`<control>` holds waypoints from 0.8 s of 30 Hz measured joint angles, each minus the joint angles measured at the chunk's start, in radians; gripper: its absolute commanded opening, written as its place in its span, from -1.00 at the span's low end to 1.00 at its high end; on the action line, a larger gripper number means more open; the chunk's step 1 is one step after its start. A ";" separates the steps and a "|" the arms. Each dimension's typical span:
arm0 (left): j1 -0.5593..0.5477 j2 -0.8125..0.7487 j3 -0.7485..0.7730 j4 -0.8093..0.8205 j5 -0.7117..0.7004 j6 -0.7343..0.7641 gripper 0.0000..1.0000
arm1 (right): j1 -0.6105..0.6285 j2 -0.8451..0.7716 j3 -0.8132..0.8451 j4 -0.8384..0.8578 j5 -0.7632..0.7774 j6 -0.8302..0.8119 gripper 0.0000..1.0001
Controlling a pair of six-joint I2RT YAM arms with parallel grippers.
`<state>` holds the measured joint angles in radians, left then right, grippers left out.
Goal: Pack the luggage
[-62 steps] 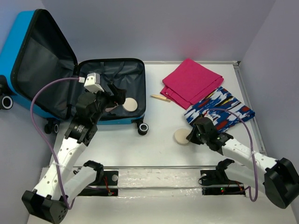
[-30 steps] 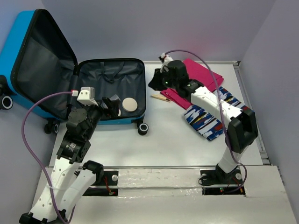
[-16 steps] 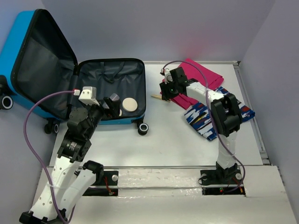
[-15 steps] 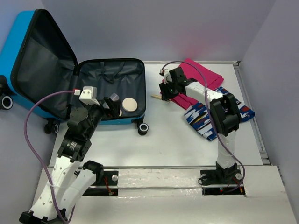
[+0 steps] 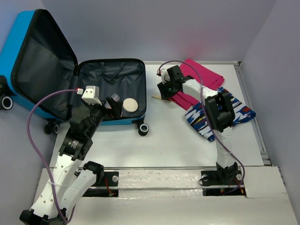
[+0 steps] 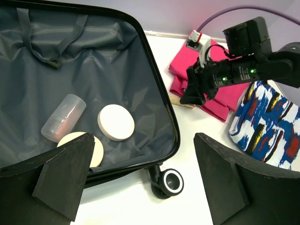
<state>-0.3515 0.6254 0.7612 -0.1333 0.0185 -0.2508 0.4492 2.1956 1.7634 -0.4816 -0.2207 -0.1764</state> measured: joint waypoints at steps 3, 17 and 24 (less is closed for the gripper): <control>0.000 0.000 0.000 0.000 0.000 0.000 0.98 | 0.005 0.027 0.002 -0.010 -0.002 0.000 -0.01; 0.000 -0.013 0.000 0.000 0.008 0.000 0.98 | 0.076 -0.037 -0.138 0.053 0.108 0.090 -0.73; 0.000 -0.027 0.000 0.000 0.012 0.000 0.98 | 0.076 -0.299 -0.253 0.053 0.130 0.222 -0.73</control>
<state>-0.3515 0.5983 0.7612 -0.1329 0.0303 -0.2512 0.5255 1.8965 1.5108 -0.4290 -0.0910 0.0452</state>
